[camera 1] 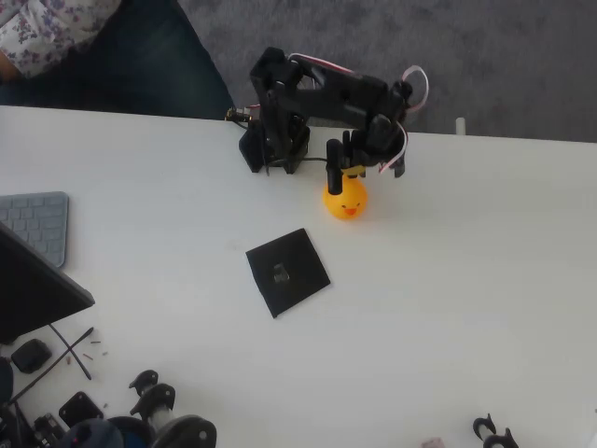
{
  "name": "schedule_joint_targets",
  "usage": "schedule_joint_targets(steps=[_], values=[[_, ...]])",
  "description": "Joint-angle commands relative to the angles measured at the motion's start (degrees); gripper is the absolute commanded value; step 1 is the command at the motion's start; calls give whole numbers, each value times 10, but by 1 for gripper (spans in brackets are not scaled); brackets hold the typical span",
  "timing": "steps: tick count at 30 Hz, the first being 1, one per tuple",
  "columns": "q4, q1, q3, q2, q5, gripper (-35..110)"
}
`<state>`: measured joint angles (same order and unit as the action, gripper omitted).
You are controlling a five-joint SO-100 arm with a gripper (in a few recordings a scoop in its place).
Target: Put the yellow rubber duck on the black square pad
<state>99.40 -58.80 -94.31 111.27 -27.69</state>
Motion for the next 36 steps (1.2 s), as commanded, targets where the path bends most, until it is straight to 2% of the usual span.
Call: schedule_joint_targets(steps=[1,8,15,25,36], values=[[13,1,33,28,-10,26],[6,2,-86,25,-11,26],[7,3,-101,25,-43,26],[10,158,-104,24,-152,25],[1,159,-187,-6,-161,25]])
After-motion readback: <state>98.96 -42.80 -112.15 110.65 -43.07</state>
